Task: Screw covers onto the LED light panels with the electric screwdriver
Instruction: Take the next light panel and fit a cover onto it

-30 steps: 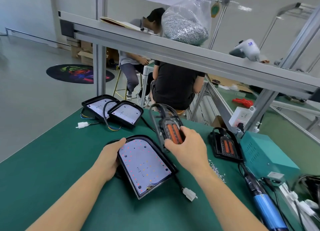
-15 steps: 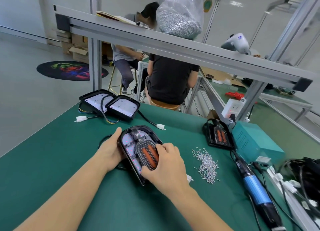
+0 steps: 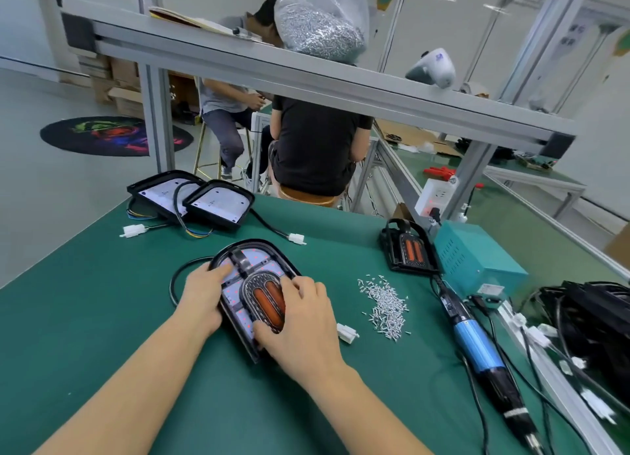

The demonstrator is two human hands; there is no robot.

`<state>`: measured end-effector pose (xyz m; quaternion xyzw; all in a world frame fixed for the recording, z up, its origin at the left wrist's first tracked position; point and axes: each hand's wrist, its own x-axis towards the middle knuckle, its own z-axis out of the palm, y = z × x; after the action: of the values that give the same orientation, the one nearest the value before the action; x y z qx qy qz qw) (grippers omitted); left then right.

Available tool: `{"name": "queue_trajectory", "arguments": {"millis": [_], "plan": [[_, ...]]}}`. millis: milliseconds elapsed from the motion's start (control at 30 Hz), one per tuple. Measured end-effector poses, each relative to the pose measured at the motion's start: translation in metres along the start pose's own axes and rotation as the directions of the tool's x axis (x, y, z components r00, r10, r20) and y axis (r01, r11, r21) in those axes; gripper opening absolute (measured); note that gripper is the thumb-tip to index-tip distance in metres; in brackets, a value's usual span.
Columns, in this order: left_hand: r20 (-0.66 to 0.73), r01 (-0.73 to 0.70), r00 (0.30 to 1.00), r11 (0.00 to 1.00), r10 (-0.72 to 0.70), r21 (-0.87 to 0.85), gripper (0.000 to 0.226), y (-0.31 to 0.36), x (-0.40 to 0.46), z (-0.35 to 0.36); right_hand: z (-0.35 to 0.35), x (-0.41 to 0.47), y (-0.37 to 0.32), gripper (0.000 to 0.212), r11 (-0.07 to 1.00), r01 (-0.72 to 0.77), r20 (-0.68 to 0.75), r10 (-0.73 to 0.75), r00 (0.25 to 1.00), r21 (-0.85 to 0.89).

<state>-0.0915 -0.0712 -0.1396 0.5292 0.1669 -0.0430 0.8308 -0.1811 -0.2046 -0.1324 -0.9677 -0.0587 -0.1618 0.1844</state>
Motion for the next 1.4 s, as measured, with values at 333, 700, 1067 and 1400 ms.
{"name": "queue_trajectory", "arguments": {"millis": [333,700,1067,1400], "plan": [[0.004,-0.225,0.955,0.714,0.298,0.663,0.023,0.002,0.008,-0.018,-0.041,-0.029,0.069,0.036,0.973,-0.215,0.1,0.224,0.97,-0.085],[0.042,-0.257,0.943,0.64,0.33,0.724,0.037,-0.013,-0.01,-0.006,-0.022,0.038,0.092,0.026,0.956,-0.236,0.119,0.258,0.959,-0.173],[0.107,-0.171,0.952,0.208,0.288,0.963,0.032,-0.007,-0.013,-0.005,-0.074,0.015,0.14,0.046,0.951,-0.298,0.087,0.304,0.949,-0.08],[0.315,-0.386,0.781,0.021,0.54,0.922,0.046,0.018,-0.036,0.037,-0.119,-0.049,0.191,0.037,0.727,-0.632,0.028,0.662,0.749,-0.268]]}}
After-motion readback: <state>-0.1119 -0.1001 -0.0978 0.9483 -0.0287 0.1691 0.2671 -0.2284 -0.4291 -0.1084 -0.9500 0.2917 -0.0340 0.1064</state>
